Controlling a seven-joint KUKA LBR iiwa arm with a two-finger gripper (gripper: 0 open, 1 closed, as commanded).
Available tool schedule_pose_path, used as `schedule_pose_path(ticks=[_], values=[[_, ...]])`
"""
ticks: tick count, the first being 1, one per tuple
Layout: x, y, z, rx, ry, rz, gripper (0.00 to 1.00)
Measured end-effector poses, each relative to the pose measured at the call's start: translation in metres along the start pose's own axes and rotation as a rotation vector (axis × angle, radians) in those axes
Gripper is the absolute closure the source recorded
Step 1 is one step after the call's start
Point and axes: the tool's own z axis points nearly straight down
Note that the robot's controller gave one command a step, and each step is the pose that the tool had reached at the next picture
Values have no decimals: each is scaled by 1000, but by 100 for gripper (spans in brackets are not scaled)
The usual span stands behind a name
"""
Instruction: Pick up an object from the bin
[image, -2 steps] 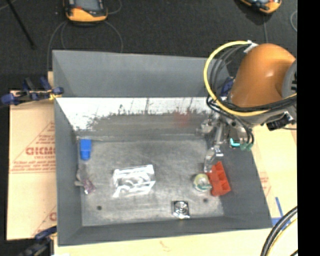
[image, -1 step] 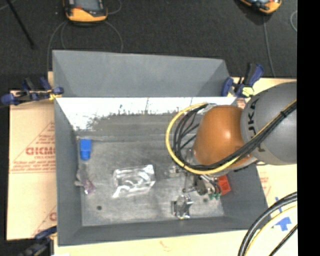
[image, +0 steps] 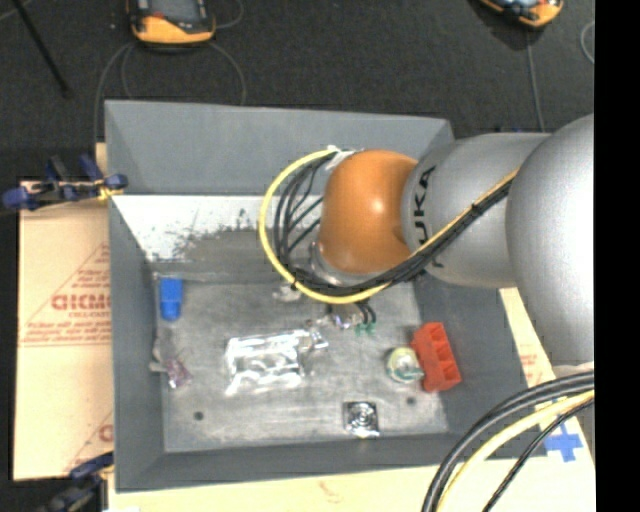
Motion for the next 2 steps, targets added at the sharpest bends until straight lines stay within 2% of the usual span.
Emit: schedule_pose_path(ticks=[1,2], values=[[2,6,25,-1,-1,-141,0],[3,5,24,-1,12,-142,100]])
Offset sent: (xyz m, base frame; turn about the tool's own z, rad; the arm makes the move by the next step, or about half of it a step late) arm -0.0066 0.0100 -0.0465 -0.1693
